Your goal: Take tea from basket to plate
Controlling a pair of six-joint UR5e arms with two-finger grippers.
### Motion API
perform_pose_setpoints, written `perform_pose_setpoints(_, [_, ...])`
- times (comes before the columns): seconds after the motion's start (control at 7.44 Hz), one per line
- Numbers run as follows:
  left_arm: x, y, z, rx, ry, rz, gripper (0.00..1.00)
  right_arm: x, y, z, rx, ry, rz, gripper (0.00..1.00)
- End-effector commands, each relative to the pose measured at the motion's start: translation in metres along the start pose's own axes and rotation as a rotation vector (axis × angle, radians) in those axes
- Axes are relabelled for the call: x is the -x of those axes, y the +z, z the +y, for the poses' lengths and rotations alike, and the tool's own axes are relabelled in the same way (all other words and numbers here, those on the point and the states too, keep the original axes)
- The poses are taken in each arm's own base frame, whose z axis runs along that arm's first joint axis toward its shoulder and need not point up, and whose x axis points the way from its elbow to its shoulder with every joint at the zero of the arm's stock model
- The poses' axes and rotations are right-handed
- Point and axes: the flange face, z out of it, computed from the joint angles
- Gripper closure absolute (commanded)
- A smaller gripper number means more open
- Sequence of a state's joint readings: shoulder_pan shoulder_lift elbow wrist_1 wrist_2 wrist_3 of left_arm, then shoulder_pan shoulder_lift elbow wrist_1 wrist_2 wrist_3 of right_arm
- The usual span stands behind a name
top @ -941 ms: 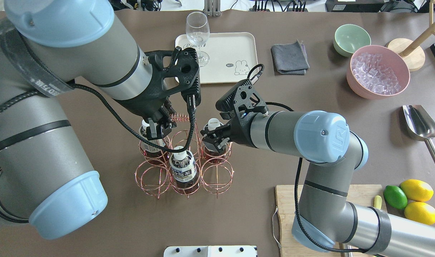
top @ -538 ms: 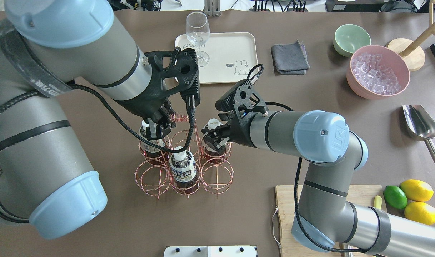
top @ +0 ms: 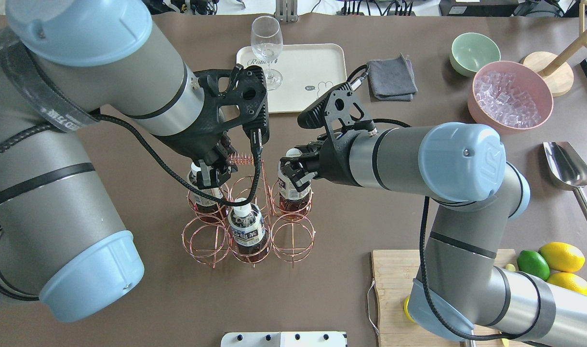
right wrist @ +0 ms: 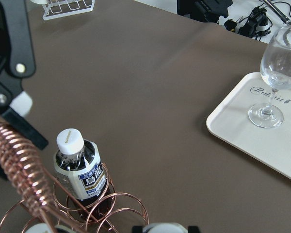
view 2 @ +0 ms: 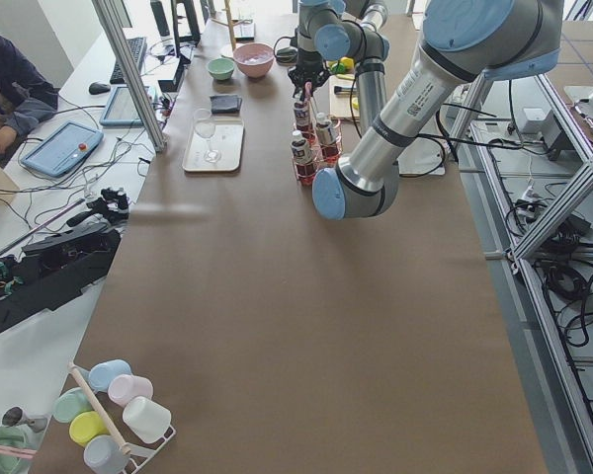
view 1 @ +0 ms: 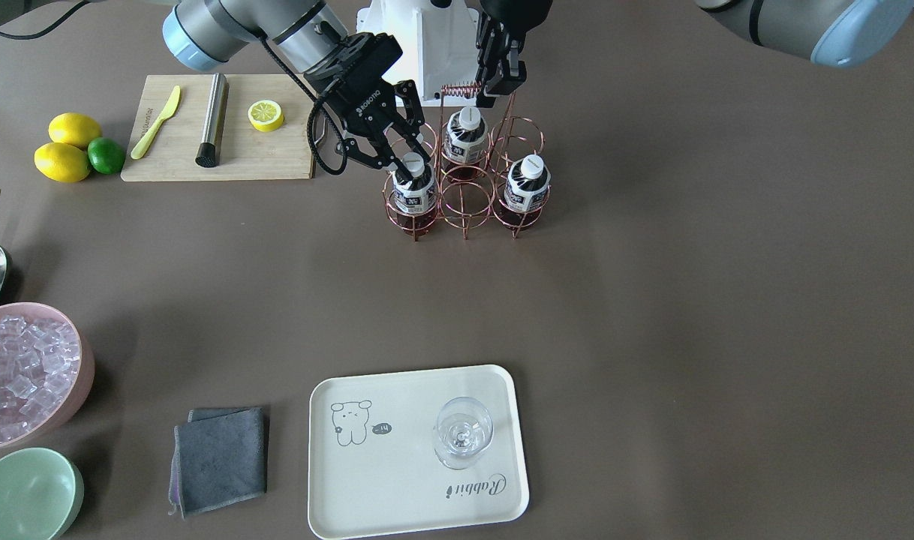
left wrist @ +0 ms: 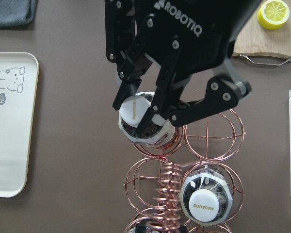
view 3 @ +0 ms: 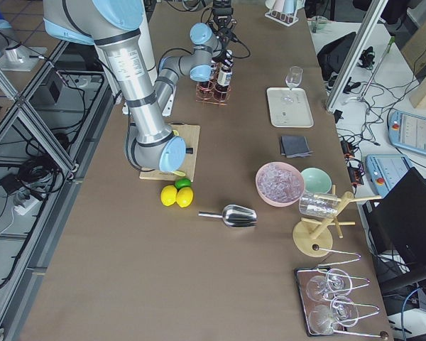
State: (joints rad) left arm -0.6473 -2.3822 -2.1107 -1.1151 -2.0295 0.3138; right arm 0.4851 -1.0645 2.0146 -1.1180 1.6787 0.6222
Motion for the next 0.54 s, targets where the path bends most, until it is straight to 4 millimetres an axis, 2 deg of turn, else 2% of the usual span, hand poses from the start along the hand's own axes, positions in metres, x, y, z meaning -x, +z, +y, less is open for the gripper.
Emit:
perform_pose_setpoints(0.0, [0.0, -0.001, 0.0, -0.001, 0.0, 0.0, 1.0, -0.009, -0.058, -0.037, 0.023, 0.071, -0.015, 1.0])
perform_pose_setpoints(0.27, [0.0, -0.001, 0.0, -0.001, 0.001, 0.0, 1.0, -0.036, -0.118, -0.099, 0.061, 0.124, -0.032, 1.0])
perform_pose_setpoints(0.4, [-0.001, -0.001, 0.0, -0.003, 0.002, -0.001, 1.0, -0.06, -0.14, -0.116, 0.07, 0.146, -0.038, 1.0])
